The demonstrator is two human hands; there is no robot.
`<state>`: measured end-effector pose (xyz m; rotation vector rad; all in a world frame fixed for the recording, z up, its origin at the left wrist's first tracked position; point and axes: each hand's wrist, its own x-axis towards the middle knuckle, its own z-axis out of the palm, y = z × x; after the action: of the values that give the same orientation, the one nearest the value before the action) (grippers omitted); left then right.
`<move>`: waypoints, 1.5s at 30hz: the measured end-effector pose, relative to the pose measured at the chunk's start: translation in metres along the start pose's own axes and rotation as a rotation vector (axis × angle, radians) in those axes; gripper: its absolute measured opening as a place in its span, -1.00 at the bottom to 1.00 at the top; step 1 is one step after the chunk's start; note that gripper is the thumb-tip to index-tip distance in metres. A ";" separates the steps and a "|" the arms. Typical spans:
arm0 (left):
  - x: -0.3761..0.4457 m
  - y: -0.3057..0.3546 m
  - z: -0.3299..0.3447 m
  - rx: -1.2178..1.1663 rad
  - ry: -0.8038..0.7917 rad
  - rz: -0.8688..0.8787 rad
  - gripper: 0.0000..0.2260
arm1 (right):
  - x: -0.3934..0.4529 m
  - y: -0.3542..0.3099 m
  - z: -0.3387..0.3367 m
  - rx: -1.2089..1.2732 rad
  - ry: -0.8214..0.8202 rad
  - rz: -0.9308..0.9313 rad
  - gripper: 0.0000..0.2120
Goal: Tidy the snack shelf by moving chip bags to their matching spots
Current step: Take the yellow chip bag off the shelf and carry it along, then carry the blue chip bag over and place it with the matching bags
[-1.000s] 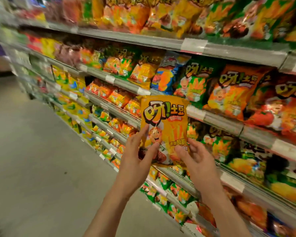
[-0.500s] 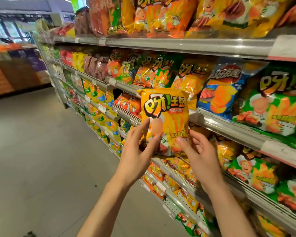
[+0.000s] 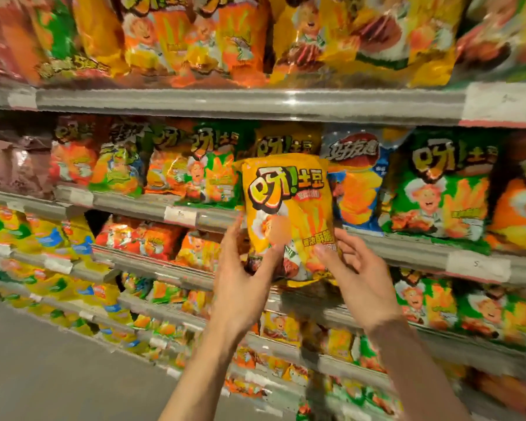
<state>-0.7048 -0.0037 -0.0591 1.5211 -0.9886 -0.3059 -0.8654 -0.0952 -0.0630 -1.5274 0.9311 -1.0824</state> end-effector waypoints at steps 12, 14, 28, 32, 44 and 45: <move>0.060 0.002 0.035 -0.171 -0.310 -0.082 -0.30 | -0.006 -0.010 -0.005 -0.173 0.346 0.007 -0.47; 0.066 0.006 0.036 -0.204 -0.284 -0.087 -0.33 | 0.003 -0.014 -0.001 -0.179 0.335 0.006 -0.47; 0.102 -0.011 -0.014 -0.170 -0.087 -0.090 -0.36 | 0.132 -0.012 -0.003 -0.490 0.443 0.064 0.01; 0.103 -0.015 -0.020 -0.146 -0.050 -0.081 -0.33 | 0.135 -0.011 -0.003 -0.485 0.443 0.015 -0.27; 0.101 -0.022 -0.031 -0.086 -0.042 -0.046 -0.31 | 0.133 -0.055 -0.033 -0.631 0.400 -0.122 -0.25; 0.101 -0.024 -0.032 -0.078 -0.043 -0.044 -0.30 | 0.129 -0.056 -0.040 -0.616 0.388 -0.115 -0.23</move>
<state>-0.6125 -0.0577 -0.0390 1.4715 -0.9671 -0.4054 -0.8628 -0.2164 0.0189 -1.9139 1.5662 -1.2716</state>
